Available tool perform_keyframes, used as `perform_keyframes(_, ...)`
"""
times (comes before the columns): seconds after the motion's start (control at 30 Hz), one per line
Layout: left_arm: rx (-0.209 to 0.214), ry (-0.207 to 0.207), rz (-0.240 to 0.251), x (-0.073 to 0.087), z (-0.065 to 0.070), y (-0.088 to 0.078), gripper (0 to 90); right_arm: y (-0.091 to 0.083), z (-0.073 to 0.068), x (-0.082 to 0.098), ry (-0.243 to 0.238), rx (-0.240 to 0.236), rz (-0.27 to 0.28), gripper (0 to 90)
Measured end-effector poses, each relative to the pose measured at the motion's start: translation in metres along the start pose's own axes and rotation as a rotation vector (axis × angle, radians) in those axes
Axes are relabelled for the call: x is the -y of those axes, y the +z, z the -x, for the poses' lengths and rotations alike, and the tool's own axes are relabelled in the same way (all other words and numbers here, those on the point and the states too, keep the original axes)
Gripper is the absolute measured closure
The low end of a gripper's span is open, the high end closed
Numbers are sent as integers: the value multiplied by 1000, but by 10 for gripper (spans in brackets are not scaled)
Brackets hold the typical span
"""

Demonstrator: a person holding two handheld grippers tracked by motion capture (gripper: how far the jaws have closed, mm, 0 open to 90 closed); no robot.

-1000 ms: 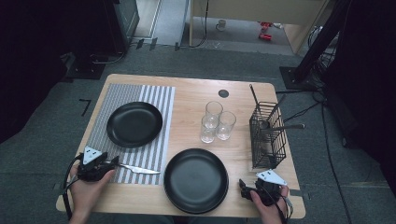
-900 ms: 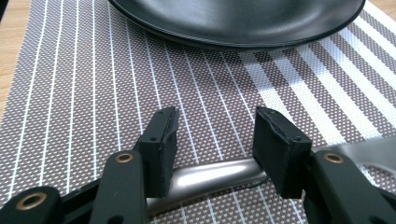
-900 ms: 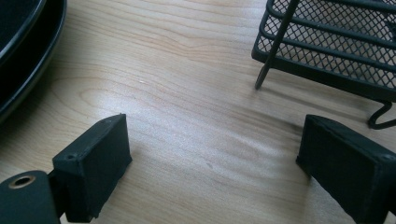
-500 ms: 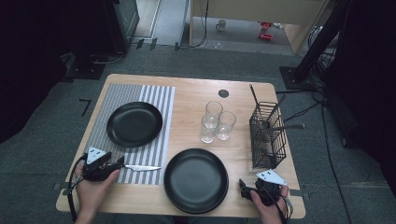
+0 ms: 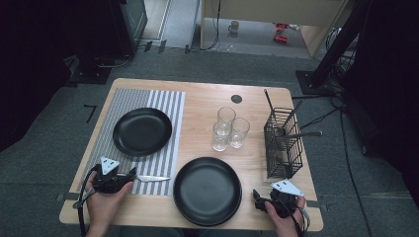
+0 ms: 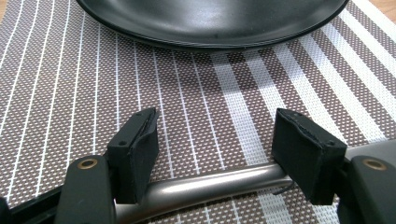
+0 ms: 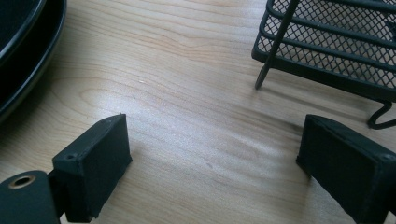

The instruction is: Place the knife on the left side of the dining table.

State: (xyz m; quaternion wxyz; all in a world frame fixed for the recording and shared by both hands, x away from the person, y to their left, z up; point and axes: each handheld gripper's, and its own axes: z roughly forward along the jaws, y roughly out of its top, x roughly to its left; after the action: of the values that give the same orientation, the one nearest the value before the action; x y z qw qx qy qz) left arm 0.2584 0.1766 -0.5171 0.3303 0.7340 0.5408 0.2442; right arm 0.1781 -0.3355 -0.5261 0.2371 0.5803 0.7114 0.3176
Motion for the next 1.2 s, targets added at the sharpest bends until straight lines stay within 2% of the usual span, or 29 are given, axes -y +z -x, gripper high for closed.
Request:
perform_keyframes(0.6,-9,-15,3,5,-1,-5,328,0,0,0,-1,0,-2,88)
perform_keyframes(0.7,11,-48,20,4,-6,-7,335,0,0,0,-1,0,-2,88)
perform_keyframes(0.77,12,-69,39,4,-13,-10,377,0,0,0,-1,0,-2,88)
perform_keyframes(0.87,4,-91,21,5,-22,-10,401,0,0,0,-1,0,-1,88)
perform_keyframes(1.07,-27,-56,1,6,-19,-9,403,0,0,0,-1,0,-2,89)
perform_keyframes(1.2,-34,-52,-1,6,-18,-10,412,0,0,0,-2,0,-2,88)
